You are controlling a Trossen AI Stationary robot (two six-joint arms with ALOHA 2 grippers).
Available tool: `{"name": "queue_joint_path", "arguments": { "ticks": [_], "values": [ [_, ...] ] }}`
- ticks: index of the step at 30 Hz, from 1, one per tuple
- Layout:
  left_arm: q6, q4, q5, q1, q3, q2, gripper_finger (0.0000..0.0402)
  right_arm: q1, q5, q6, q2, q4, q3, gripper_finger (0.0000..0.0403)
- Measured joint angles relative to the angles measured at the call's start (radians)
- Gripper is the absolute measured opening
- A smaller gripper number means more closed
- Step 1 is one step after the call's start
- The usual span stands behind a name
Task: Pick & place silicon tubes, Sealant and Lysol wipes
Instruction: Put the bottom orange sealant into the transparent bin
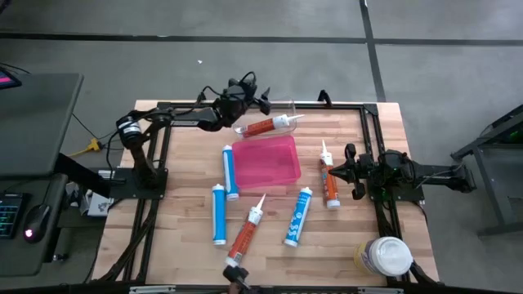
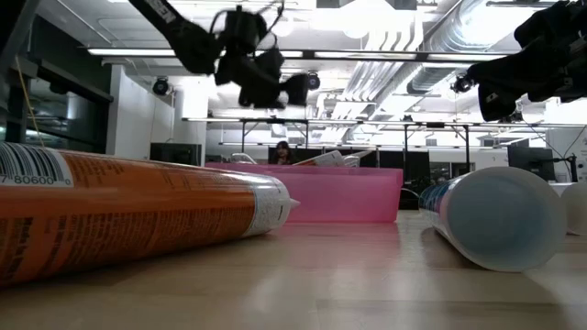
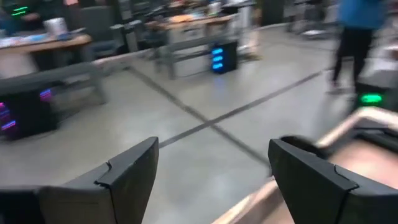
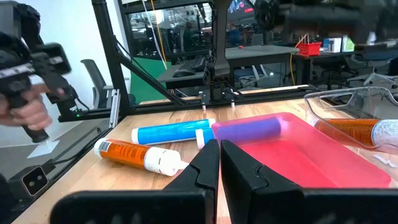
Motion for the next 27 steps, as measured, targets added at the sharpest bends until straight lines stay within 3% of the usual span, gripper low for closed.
{"name": "queue_joint_path", "arguments": {
  "ticks": [7,16,27],
  "values": [
    [0.014,-0.212,0.162,-0.039,0.033,-0.112,0.0296,0.0,0.0,0.0,0.0,0.0,0.0,0.0012],
    [-0.152,-0.639,0.193,-0.113,0.031,-0.309,0.0296,0.0,0.0,0.0,0.0,0.0,0.0,0.0012],
    [-0.431,-0.921,0.215,-0.232,0.031,-0.36,0.0295,0.0,0.0,0.0,0.0,0.0,0.0,0.0012]
  ]
}}
